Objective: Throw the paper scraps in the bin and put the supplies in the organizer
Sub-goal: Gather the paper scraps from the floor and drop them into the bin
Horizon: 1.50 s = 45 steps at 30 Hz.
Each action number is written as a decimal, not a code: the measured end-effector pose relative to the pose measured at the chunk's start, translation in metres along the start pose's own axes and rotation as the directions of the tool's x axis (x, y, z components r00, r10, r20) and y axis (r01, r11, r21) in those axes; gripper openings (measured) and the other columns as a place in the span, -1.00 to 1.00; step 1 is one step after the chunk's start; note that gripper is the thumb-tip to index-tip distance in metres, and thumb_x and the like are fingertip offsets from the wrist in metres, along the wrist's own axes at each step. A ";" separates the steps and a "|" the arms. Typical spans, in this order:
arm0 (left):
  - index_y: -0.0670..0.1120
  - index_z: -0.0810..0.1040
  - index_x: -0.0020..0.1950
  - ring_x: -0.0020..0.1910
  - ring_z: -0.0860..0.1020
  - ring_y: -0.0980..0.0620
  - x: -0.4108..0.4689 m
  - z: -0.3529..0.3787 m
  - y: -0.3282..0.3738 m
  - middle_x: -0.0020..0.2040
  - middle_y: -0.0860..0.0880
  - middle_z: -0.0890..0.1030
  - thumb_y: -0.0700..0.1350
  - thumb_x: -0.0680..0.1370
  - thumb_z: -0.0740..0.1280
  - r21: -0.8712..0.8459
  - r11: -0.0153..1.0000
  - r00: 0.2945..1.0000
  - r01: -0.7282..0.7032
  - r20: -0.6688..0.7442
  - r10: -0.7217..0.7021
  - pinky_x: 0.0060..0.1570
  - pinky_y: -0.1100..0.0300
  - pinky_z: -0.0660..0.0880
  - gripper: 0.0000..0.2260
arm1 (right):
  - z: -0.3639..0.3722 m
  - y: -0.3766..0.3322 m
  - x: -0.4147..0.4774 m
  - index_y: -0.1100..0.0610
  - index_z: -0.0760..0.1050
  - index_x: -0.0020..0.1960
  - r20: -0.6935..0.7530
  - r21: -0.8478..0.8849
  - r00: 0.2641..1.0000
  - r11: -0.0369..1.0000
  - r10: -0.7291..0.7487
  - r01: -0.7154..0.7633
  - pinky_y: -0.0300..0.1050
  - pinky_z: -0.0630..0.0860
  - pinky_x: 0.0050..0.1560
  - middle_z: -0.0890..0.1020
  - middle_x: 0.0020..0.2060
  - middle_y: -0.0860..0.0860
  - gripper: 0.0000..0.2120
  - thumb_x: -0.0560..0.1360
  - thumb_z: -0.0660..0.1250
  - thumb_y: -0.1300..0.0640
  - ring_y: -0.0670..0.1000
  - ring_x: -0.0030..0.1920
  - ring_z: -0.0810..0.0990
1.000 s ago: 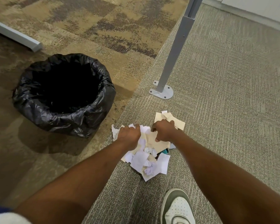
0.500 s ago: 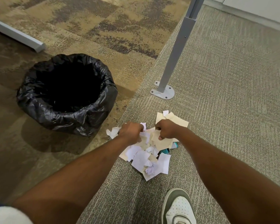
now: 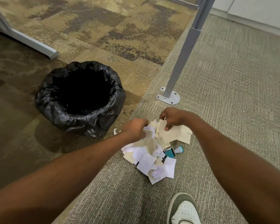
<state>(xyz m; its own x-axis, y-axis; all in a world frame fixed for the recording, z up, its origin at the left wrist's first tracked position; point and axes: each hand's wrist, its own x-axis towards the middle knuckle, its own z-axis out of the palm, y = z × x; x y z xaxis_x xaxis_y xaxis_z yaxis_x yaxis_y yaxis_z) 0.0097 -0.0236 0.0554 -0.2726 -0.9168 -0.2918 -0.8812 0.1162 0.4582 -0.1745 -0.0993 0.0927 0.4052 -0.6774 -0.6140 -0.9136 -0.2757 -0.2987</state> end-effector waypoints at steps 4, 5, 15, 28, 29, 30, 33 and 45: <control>-0.02 0.40 -0.08 -0.11 0.50 -0.14 -0.008 -0.039 0.005 -0.01 -0.12 0.57 -0.16 0.41 0.42 -0.017 1.000 0.996 -0.001 -0.086 0.000 -0.30 0.10 0.36 -0.78 | -0.041 -0.019 -0.015 0.30 0.51 -0.09 -0.046 -0.014 0.998 0.999 -0.051 0.050 -0.11 0.38 -0.18 0.55 -0.15 0.14 -0.70 0.27 0.53 0.23 0.10 -0.11 0.47; -0.01 0.37 -0.11 -0.12 0.49 -0.13 -0.012 -0.051 0.005 -0.03 -0.12 0.57 -0.15 0.40 0.44 -0.022 1.000 0.994 -0.006 -0.111 0.003 -0.29 0.10 0.37 -0.76 | -0.051 -0.025 -0.019 0.32 0.51 -0.10 -0.063 -0.023 0.996 0.998 -0.068 0.067 -0.13 0.34 -0.24 0.53 -0.18 0.15 -0.71 0.28 0.52 0.24 0.08 -0.15 0.46; -0.05 0.47 -0.22 -0.27 0.43 0.05 -0.067 -0.184 -0.034 -0.30 0.08 0.48 -0.10 0.36 0.54 -0.155 0.985 0.919 0.072 -0.374 -0.125 -0.42 0.20 0.27 -0.75 | -0.135 -0.116 -0.057 0.17 0.55 -0.15 -0.333 -0.012 0.894 0.949 -0.301 0.315 -0.18 0.32 -0.33 0.51 -0.32 -0.04 -0.80 0.28 0.50 0.30 -0.05 -0.31 0.44; -0.11 0.44 -0.35 -0.43 0.47 0.03 -0.088 -0.198 -0.120 -0.40 -0.07 0.52 -0.12 0.33 0.56 -0.156 0.863 0.751 0.481 -0.434 -0.498 -0.52 0.20 0.27 -0.71 | -0.103 -0.239 0.020 0.13 0.24 -0.42 -0.506 -0.086 0.822 0.963 -0.263 0.255 -0.10 0.15 -0.46 0.31 -0.46 0.02 -0.55 0.33 0.52 0.08 0.07 -0.38 0.33; -0.11 0.43 -0.37 -0.45 0.47 0.02 -0.087 -0.197 -0.122 -0.41 -0.08 0.51 -0.12 0.35 0.55 -0.143 0.859 0.750 0.492 -0.431 -0.501 -0.53 0.20 0.26 -0.71 | -0.097 -0.243 0.026 0.07 0.14 -0.42 -0.512 -0.084 0.820 0.965 -0.255 0.248 -0.10 0.10 -0.47 0.24 -0.47 -0.01 -0.48 0.34 0.51 0.07 0.02 -0.44 0.25; -0.11 0.41 -0.38 -0.46 0.46 0.01 -0.086 -0.196 -0.124 -0.43 -0.07 0.49 -0.12 0.36 0.54 -0.127 0.857 0.751 0.499 -0.431 -0.501 -0.54 0.21 0.25 -0.69 | -0.092 -0.246 0.031 0.05 0.10 -0.42 -0.525 -0.080 0.816 0.968 -0.244 0.238 -0.10 0.09 -0.48 0.21 -0.47 -0.02 -0.46 0.36 0.50 0.07 -0.01 -0.47 0.20; -0.11 0.36 -0.38 -0.46 0.43 -0.02 -0.082 -0.192 -0.127 -0.43 -0.08 0.43 -0.10 0.44 0.47 -0.035 0.851 0.756 0.524 -0.442 -0.483 -0.53 0.20 0.24 -0.67 | -0.075 -0.250 0.045 0.05 0.14 -0.40 -0.534 -0.033 0.825 0.980 -0.183 0.196 -0.11 0.14 -0.49 0.27 -0.45 0.00 -0.52 0.43 0.44 0.08 -0.01 -0.47 0.26; -0.11 0.23 -0.34 -0.45 0.33 -0.08 -0.076 -0.179 -0.121 -0.37 -0.12 0.36 -0.26 0.53 0.23 0.133 0.834 0.769 0.535 -0.486 -0.416 -0.46 0.08 0.25 -0.72 | -0.063 -0.257 0.063 0.07 0.03 -0.34 -0.453 0.224 0.884 0.945 -0.114 0.237 -0.11 -0.01 -0.39 0.13 -0.41 0.03 -0.60 0.49 0.15 0.39 0.00 -0.42 0.07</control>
<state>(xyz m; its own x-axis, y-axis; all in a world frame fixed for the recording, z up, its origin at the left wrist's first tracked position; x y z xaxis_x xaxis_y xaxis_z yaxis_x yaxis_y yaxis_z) 0.2058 -0.0358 0.1728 0.3446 -0.9387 -0.0071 -0.9323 -0.3431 0.1146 0.0836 -0.1145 0.1766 0.4472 -0.8766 -0.1778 -0.7604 -0.2679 -0.5916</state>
